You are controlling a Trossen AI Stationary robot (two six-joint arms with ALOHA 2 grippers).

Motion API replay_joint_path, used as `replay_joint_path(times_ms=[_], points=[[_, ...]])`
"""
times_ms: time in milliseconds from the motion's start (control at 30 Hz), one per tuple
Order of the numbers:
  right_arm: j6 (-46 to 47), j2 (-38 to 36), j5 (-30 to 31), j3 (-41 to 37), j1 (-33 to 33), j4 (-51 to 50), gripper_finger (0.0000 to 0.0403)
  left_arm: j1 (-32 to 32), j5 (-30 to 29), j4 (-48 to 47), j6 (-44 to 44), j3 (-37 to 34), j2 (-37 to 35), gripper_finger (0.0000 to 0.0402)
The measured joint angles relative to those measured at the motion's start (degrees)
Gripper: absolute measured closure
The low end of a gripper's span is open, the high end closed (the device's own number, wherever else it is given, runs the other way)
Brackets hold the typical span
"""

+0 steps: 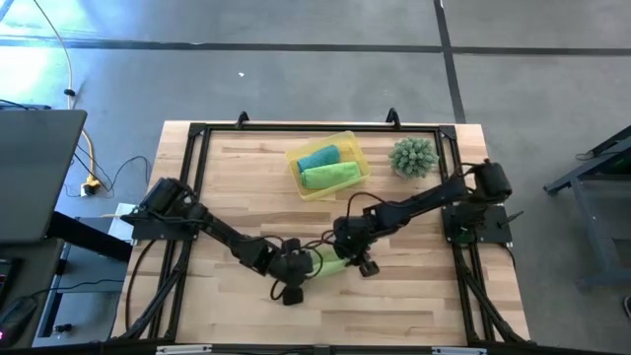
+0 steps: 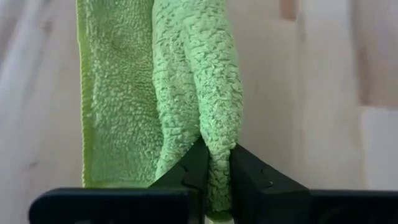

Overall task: Roll microfiber towels into tight, uniform cylinder then place into a basket
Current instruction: Roll the light green microfiber cloth

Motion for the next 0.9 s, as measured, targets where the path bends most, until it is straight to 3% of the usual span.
replay_joint_path(times_ms=[100,300,367,567,900], points=[[-2.3,-0.92,3.6,0.0,2.65,0.09,0.0285,1.49,3.75,2.96,-2.09,-1.16,0.03,0.037],[-3.98,-4.1,28.38,0.02,10.3,-2.67,0.0284,4.02,9.93,4.37,-9.92,-1.66,-0.08,0.037],[-3.96,-4.79,33.55,0.05,12.91,-2.8,0.0284,4.49,10.9,4.73,-10.57,-1.73,-0.07,0.037],[-4.22,-4.26,35.53,0.13,17.87,0.73,0.0284,6.4,13.79,5.11,-15.04,-1.75,-0.06,0.037],[-2.43,0.32,35.97,0.17,16.2,1.99,0.0284,7.63,16.96,6.82,-17.34,-1.92,0.18,0.0369]])
